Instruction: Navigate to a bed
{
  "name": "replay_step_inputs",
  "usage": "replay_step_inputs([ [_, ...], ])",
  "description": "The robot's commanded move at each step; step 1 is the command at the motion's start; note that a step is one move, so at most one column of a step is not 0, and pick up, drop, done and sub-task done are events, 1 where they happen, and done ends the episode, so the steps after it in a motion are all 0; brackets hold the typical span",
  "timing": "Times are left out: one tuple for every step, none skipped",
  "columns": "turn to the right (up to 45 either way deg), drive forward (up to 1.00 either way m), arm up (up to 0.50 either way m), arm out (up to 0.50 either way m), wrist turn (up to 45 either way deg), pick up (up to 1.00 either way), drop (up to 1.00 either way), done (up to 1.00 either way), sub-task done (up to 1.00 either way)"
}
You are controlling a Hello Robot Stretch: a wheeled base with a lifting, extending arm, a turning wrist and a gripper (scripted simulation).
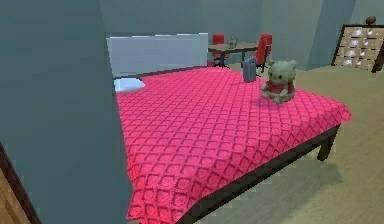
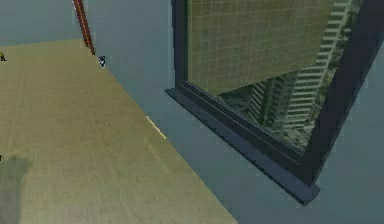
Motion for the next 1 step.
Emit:
replay_step_inputs([
  [0.0, 0.0, 0.0, 0.0, 0.0, 0.0, 0.0, 1.0, 0.0],
])
